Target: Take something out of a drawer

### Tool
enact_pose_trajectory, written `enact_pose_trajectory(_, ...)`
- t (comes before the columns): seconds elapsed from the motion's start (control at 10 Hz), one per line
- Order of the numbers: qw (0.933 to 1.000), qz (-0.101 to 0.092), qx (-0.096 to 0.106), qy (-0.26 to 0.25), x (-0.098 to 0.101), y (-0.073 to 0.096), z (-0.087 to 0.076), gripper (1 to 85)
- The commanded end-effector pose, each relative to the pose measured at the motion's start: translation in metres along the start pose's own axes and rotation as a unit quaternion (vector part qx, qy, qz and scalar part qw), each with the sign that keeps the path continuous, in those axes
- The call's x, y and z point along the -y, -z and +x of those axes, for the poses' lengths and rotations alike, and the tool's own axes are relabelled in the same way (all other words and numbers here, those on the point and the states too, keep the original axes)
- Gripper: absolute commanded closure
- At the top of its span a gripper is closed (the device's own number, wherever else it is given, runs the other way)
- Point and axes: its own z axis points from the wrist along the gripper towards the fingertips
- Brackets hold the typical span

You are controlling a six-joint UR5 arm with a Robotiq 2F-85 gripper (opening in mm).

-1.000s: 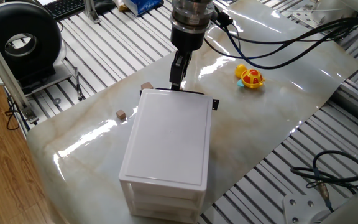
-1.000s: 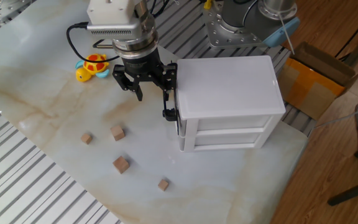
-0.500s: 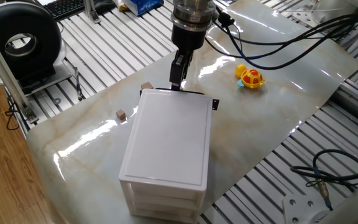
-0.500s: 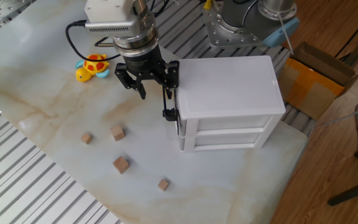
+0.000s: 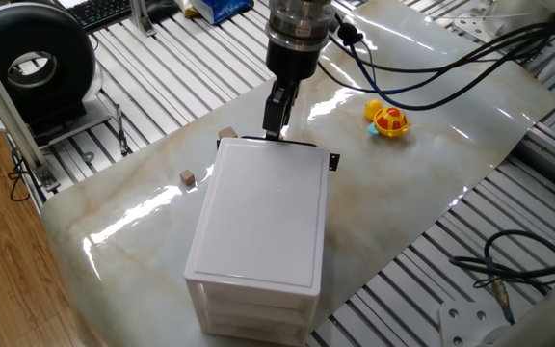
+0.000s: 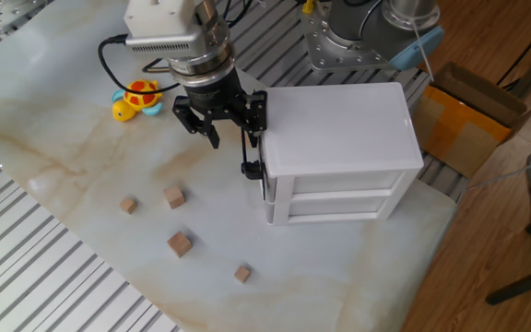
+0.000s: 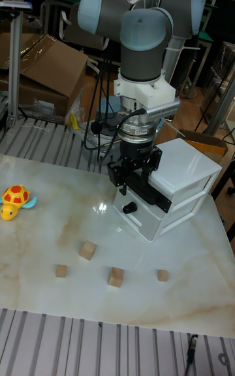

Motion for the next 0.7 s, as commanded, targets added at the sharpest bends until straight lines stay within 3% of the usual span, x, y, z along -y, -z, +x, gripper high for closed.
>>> enact_pose_trajectory(0.0,1.0000,-0.005,0.006,0.001,0.0013,-0.0021,-0.0050,26.0)
enact_pose_trajectory(0.6,0.9999,-0.006,0.008,0.003,0.0049,-0.0041,-0.0068,27.7)
